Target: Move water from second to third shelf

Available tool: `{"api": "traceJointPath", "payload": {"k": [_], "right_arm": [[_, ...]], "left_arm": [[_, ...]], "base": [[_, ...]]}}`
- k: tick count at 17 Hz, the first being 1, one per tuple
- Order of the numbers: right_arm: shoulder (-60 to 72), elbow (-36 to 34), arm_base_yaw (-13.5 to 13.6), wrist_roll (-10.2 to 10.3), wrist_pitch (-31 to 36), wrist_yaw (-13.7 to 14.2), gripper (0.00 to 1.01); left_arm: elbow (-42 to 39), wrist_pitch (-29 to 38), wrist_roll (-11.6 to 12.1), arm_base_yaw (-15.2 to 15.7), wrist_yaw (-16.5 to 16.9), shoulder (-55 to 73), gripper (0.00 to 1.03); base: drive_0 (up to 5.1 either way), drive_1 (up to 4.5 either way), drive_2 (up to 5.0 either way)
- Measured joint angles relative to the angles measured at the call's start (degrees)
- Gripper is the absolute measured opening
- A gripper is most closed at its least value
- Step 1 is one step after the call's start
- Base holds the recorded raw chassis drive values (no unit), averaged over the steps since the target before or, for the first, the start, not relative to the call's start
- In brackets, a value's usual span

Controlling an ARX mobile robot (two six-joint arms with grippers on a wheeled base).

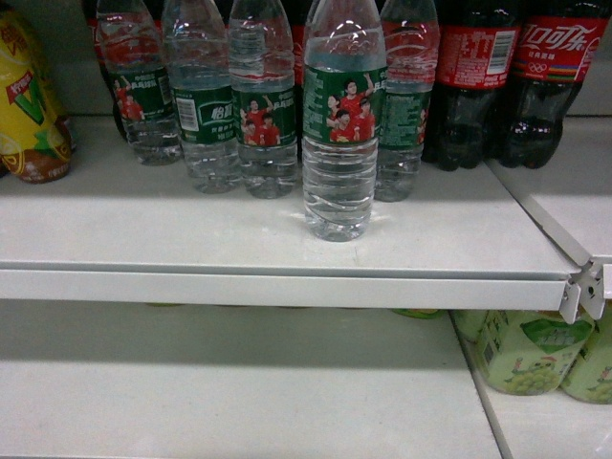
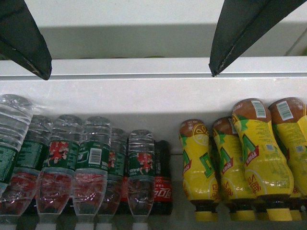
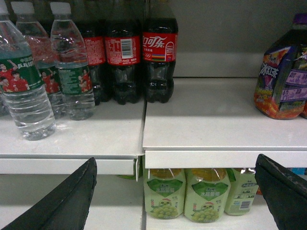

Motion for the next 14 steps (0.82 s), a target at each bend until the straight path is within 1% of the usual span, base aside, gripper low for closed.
{"api": "traceJointPath", "payload": {"k": [8, 9, 10, 11, 12, 13, 14], "right_arm": [[0.0, 0.0, 0.0, 0.0, 0.0, 0.0, 0.98], [0.1, 0.1, -0.5, 1.0, -1.3, -1.8, 0.98], [1.0, 0.2, -2.0, 2.7, -2.7, -5.8, 0.98], [2.1, 0.3, -3.0, 3.9, -2.5, -7.6, 0.98], [2.6, 0.5, -4.1, 4.5, -2.4, -9.2, 0.98], [3.9, 1.4, -5.8, 5.0, -0.8, -11.0, 0.98], [7.3, 3.3, -8.1, 5.8, 3.2, -12.9, 0.98]], "left_arm": [[0.0, 0.0, 0.0, 0.0, 0.0, 0.0, 0.98], [0.0, 0.0, 0.0, 0.0, 0.0, 0.0, 0.98], [0.0, 0.0, 0.0, 0.0, 0.0, 0.0, 0.98], [0.0, 0.0, 0.0, 0.0, 0.0, 0.0, 0.98], [0.0, 0.0, 0.0, 0.0, 0.0, 0.0, 0.98], [0.0, 0.0, 0.0, 0.0, 0.0, 0.0, 0.98], [0.0, 0.0, 0.0, 0.0, 0.0, 0.0, 0.98]], "base": [[0.0, 0.00, 0.0], [0.0, 0.00, 0.0], [0.0, 0.00, 0.0], [0.0, 0.00, 0.0], [0.0, 0.00, 0.0], [0.0, 0.00, 0.0], [0.0, 0.00, 0.0]]}}
